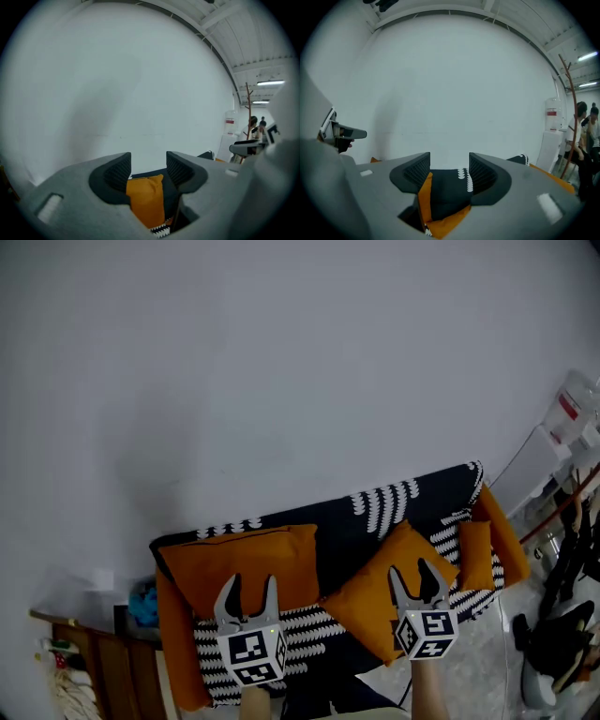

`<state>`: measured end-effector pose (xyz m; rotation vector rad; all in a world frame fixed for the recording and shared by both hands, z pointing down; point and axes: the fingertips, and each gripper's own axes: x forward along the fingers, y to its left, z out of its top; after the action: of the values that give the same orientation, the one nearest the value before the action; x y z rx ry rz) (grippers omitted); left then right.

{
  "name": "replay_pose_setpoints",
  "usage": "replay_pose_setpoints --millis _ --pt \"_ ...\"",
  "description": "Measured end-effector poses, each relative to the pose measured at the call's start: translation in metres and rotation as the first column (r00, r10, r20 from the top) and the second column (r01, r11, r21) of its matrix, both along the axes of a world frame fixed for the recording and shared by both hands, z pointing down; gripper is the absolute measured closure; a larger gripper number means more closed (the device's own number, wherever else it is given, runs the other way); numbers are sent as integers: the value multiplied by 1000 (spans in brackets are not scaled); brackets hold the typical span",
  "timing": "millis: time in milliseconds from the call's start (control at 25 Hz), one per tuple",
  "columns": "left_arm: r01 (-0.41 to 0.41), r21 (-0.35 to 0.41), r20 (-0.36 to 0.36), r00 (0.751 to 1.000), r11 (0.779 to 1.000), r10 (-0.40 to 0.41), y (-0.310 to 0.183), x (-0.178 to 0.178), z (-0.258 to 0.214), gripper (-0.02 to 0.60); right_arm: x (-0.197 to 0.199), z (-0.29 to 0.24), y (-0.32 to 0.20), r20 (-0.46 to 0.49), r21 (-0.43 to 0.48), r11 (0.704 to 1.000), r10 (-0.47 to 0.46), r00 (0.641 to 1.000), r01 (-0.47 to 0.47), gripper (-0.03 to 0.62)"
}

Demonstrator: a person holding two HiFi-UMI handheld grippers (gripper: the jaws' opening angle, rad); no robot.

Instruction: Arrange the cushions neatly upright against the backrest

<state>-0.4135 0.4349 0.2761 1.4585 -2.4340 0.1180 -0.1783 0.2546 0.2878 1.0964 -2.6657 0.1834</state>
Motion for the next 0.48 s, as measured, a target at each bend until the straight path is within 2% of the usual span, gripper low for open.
replay_pose_setpoints --millis 240,480 --pt "-126 -6 -63 990 992 125 -31 25 23 342 42 11 -2 -65 -6 993 114 991 -115 336" --pt "-194 -22 -112 975 981 190 -49 46 42 342 64 22 -7 -87 -24 983 181 980 -183 336"
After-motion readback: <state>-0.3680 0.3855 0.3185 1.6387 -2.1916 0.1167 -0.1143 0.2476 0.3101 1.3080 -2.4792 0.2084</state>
